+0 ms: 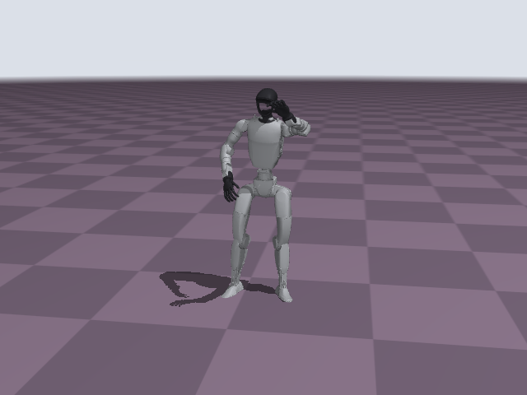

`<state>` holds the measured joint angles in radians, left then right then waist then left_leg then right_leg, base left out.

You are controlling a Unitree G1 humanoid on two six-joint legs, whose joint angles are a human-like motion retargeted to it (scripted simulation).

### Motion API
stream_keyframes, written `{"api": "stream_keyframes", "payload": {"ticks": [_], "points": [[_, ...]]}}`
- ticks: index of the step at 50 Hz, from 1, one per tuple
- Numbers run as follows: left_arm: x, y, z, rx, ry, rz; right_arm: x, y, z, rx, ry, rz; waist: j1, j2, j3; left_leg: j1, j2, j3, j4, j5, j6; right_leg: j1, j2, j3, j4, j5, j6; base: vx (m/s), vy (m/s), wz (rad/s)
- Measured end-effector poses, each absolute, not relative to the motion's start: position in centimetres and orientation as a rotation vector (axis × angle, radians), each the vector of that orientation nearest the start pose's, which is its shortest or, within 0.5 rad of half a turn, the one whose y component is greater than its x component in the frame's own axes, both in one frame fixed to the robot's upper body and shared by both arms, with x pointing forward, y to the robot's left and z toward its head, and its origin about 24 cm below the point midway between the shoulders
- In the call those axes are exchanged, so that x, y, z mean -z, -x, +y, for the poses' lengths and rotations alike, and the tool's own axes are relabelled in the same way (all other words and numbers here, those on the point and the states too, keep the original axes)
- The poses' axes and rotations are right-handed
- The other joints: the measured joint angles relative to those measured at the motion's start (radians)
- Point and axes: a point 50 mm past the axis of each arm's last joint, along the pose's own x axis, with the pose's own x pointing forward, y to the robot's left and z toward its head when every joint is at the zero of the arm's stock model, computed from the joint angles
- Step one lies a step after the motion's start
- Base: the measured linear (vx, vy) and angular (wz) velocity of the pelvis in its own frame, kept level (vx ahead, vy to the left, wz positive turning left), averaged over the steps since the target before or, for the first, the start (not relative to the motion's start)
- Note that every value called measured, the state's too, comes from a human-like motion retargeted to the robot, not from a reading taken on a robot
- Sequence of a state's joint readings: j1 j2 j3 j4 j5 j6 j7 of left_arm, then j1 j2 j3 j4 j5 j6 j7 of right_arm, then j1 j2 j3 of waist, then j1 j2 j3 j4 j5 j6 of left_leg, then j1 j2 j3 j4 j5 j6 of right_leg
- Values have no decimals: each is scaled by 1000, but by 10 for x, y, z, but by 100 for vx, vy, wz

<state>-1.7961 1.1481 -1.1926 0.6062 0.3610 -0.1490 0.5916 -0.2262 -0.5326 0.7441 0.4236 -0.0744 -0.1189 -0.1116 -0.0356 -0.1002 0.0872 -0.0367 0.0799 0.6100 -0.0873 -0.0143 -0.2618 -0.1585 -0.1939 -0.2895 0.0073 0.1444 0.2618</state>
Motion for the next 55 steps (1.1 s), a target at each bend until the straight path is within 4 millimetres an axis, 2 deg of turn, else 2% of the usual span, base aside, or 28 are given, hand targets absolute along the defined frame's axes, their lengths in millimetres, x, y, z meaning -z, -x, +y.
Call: {"api": "stream_keyframes", "payload": {"ticks": [3, 5, 7, 10, 12, 15, 17, 20, 22, 25, 27, 30, 33, 35, 37, 39, 41, 43, 45, 48, 50, 52, 55], "points": [[-466, -299, 286, -971, -1557, -956, 39, -237, -158, -531, 803, 250, 14, -3, -1, 16, 8, 12, 0, -6, 0, 5, 8, 14, 6, -5, 0, 7, -5, -19], [-473, -273, 338, -1216, -1354, -834, 43, -232, -166, -525, 819, 279, 18, -7, -1, 23, 11, 19, 0, -8, 0, 5, 13, 24, 9, -6, 0, 5, -4, -19], [-474, -244, 378, -1400, -1151, -758, 47, -226, -173, -514, 826, 305, 22, -11, 1, 27, 13, 27, 0, -9, 0, 3, 17, 34, 9, -4, 0, 2, -4, -20], [-468, -212, 411, -1543, -987, -707, 51, -218, -183, -477, 822, 338, 33, -17, 8, 30, 17, 38, 0, -8, 0, 2, 25, 45, 5, 1, 0, 1, -6, -18], [-464, -212, 413, -1533, -1000, -716, 55, -212, -188, -446, 811, 362, 46, -21, 17, 34, 22, 41, 0, -7, 0, 5, 31, 48, 1, 3, 0, 1, -8, -10], [-457, -237, 390, -1386, -1115, -777, 62, -204, -194, -419, 797, 408, 64, -20, 31, 41, 31, 36, 0, -4, 0, 16, 38, 40, -3, 4, 0, 1, -7, 8], [-453, -263, 356, -1210, -1214, -863, 66, -201, -194, -438, 795, 432, 63, -16, 32, 36, 35, 23, 0, -1, 0, 18, 39, 27, -1, 3, 0, 0, -4, 29], [-440, -293, 284, -880, -1350, -1064, 68, -201, -189, -498, 793, 443, 41, -11, 27, 19, 33, -3, 0, 5, 0, 13, 32, 2, 6, 2, 0, -3, 1, 42], [-423, -301, 227, -621, -1440, -1232, 66, -205, -181, -541, 787, 430, 18, -13, 21, 3, 26, -20, 0, 11, 0, 5, 22, -13, 11, 3, 0, -5, 5, 43], [-389, -296, 149, -217, -1570, -1456, 63, -213, -167, -586, 775, 392, -16, -23, 12, -20, 12, -38, 0, 20, 0, -7, 6, -30, 15, 5, 0, -6, 6, 31], [-367, -290, 113, 9, -1633, -1548, 60, -219, -157, -595, 769, 358, -30, -33, 9, -30, 7, -43, 0, 24, 0, -13, 0, -36, 14, 6, 0, -3, 2, 9], [-341, -285, 85, 236, -1677, -1594, 54, -229, -146, -586, 767, 304, -36, -49, 8, -38, 8, -43, 0, 27, 0, -20, 0, -39, 13, 5, 0, 0, 0, 0], [-334, -290, 87, 294, -1724, -1546, 47, -236, -141, -556, 759, 258, -25, -62, 14, -37, 14, -41, 0, 26, 0, -20, 7, -41, 12, 3, 0, 0, 0, 0], [-339, -297, 102, 241, -1777, -1483, 44, -238, -143, -530, 749, 244, -13, -67, 17, -37, 18, -40, 0, 25, 0, -19, 11, -43, 12, 2, 0, 0, 0, 0], [-353, -308, 131, 93, -1829, -1386, 43, -237, -147, -501, 737, 246, 3, -70, 18, -36, 20, -41, 0, 23, 0, -17, 13, -45, 11, 0, 0, 0, 0, 0], [-374, -317, 170, -131, -1852, -1258, 45, -235, -152, -478, 731, 261, 19, -72, 19, -35, 20, -41, 0, 21, 0, -14, 14, -46, 10, -2, 0, 0, 0, 0], [-399, -319, 220, -407, -1829, -1107, 48, -232, -157, -471, 739, 281, 33, -74, 20, -33, 20, -41, 0, 17, 0, -10, 13, -46, 10, -3, 0, 0, 0, 0], [-421, -310, 276, -699, -1758, -941, 50, -230, -162, -479, 761, 298, 43, -72, 22, -29, 19, -40, 0, 13, 0, -6, 12, -45, 9, -4, 0, 0, 0, 0], [-435, -290, 330, -966, -1643, -780, 51, -228, -166, -489, 790, 306, 50, -68, 27, -25, 18, -38, 0, 10, 0, -3, 11, -42, 7, -4, 0, 0, 0, 0], [-443, -252, 390, -1276, -1420, -631, 48, -227, -173, -471, 812, 297, 57, -61, 43, -25, 16, -34, 0, 9, 0, -3, 11, -38, 2, -1, 0, 0, 0, 0], [-444, -230, 411, -1410, -1276, -605, 47, -225, -176, -440, 803, 290, 64, -60, 56, -28, 15, -34, 0, 10, 0, -5, 12, -37, -3, 3, 0, 0, 0, 0], [-446, -223, 415, -1453, -1185, -639, 47, -222, -177, -407, 776, 293, 72, -64, 71, -35, 14, -36, 0, 13, 0, -8, 12, -38, -9, 6, 0, -3, -1, 4], [-446, -238, 396, -1363, -1143, -748, 51, -216, -175, -391, 740, 312, 84, -72, 90, -49, 12, -44, 0, 20, 0, -12, 12, -47, -16, 10, 0, -6, -4, 17]]}}
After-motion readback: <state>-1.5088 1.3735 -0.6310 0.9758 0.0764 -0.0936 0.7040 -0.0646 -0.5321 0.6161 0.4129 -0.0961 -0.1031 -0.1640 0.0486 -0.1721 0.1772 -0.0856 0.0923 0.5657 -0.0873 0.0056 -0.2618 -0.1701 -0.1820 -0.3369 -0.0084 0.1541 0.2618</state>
